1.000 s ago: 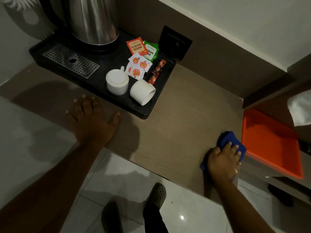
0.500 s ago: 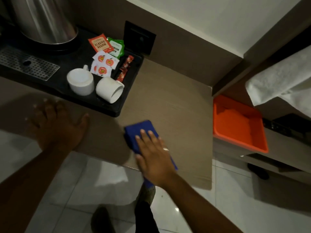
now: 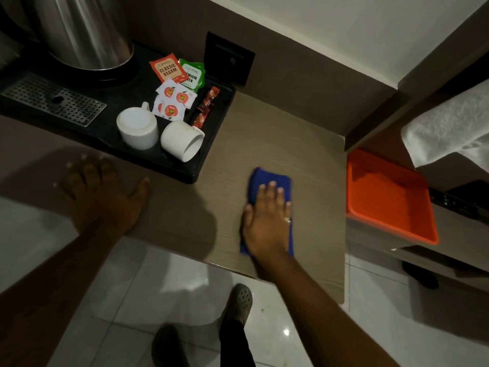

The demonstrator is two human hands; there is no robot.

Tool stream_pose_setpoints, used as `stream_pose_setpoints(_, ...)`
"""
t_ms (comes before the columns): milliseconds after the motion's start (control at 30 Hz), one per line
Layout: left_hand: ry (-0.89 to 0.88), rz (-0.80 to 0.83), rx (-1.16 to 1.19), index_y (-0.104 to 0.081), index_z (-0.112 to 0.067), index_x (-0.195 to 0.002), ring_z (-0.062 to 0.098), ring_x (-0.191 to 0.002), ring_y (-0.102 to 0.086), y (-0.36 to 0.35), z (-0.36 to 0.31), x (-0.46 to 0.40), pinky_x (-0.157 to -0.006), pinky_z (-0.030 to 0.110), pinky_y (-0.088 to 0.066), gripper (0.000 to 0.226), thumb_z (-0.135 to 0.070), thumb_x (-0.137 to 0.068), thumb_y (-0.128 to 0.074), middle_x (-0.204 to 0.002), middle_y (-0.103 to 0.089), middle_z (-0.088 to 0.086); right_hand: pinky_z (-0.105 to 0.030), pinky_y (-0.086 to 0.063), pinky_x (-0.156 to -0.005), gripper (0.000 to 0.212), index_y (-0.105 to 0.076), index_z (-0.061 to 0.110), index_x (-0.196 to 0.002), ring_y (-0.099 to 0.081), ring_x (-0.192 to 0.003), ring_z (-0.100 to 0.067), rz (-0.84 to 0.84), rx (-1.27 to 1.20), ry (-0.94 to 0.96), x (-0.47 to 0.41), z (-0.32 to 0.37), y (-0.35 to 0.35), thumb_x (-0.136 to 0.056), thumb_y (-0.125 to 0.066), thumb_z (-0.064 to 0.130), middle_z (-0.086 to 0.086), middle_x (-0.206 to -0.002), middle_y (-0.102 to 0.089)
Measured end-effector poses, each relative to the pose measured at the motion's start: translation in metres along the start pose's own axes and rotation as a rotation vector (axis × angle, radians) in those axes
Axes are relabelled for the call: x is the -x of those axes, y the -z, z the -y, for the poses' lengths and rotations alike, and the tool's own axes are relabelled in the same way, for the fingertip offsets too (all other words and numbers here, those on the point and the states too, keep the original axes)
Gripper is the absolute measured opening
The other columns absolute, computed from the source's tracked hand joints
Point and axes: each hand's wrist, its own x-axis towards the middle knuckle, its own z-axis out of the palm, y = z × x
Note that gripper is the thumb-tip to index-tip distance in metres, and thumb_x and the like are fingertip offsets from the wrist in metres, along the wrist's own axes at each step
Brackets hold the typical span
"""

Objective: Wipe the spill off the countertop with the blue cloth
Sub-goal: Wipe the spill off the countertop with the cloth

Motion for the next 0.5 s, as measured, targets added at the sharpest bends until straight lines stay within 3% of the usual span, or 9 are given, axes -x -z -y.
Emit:
stream_pose_setpoints(100,-0.004,-0.011,0.006,-0.026,-0.001,-0.149,0.052,-0.145,-0.016,0.002,-0.001,-0.001,-0.112,0.072,-0.007,0.098,-0.073,-0.083,-0.037,-0.158,-0.023,0.031,-0.042,-0.003,-0.119,0.058,-0.009,0.027,-0.152,0.001,-0.149,-0.016,0.114,0.061,0.35,0.047,-0.032,0.005,-0.099,-0.016,0.049,0.002,-0.161,-0.007)
stream_pose_setpoints(167,0.0,-0.004,0.02,-0.026,-0.001,-0.149,0.051,-0.145,-0.016,0.004,-0.002,-0.001,-0.113,0.072,-0.007,0.098,-0.072,-0.082,-0.038,-0.158,-0.023,0.031,-0.043,-0.005,-0.119,0.057,-0.006,0.031,-0.151,0.004,-0.149,-0.011,0.163,0.057,0.372,0.056,-0.079,0.018,-0.099,-0.016,0.051,0.005,-0.161,-0.005)
stream_pose_setpoints(333,0.04,0.017,0.021,-0.026,-0.003,-0.151,0.049,-0.147,-0.014,0.003,0.0,0.008,-0.114,0.07,-0.005,0.099,-0.074,-0.082,-0.033,-0.16,-0.021,0.028,-0.048,-0.007,-0.12,0.06,-0.011,0.019,-0.152,-0.002,-0.149,-0.023,0.088,0.036,0.027,-0.003,-0.118,0.033,-0.098,-0.024,0.044,-0.004,-0.161,-0.005)
stream_pose_setpoints(433,0.027,0.012,0.025,-0.024,-0.004,-0.151,0.048,-0.148,-0.012,0.009,-0.005,0.007,-0.115,0.069,-0.005,0.1,-0.075,-0.081,-0.031,-0.16,-0.02,0.027,-0.052,-0.007,-0.119,0.061,-0.009,0.011,-0.152,-0.001,-0.148,-0.029,0.032,0.022,-0.254,-0.047,-0.075,0.028,-0.1,-0.026,0.039,-0.012,-0.162,-0.004)
stream_pose_setpoints(500,0.022,0.012,0.023,-0.025,-0.004,-0.151,0.048,-0.148,-0.013,0.012,-0.009,0.004,-0.114,0.069,-0.007,0.1,-0.074,-0.081,-0.031,-0.16,-0.02,0.027,-0.051,-0.004,-0.119,0.062,-0.01,0.011,-0.152,-0.001,-0.148,-0.029,0.028,0.006,-0.203,-0.058,-0.034,0.021,-0.1,-0.026,0.039,-0.012,-0.162,-0.005)
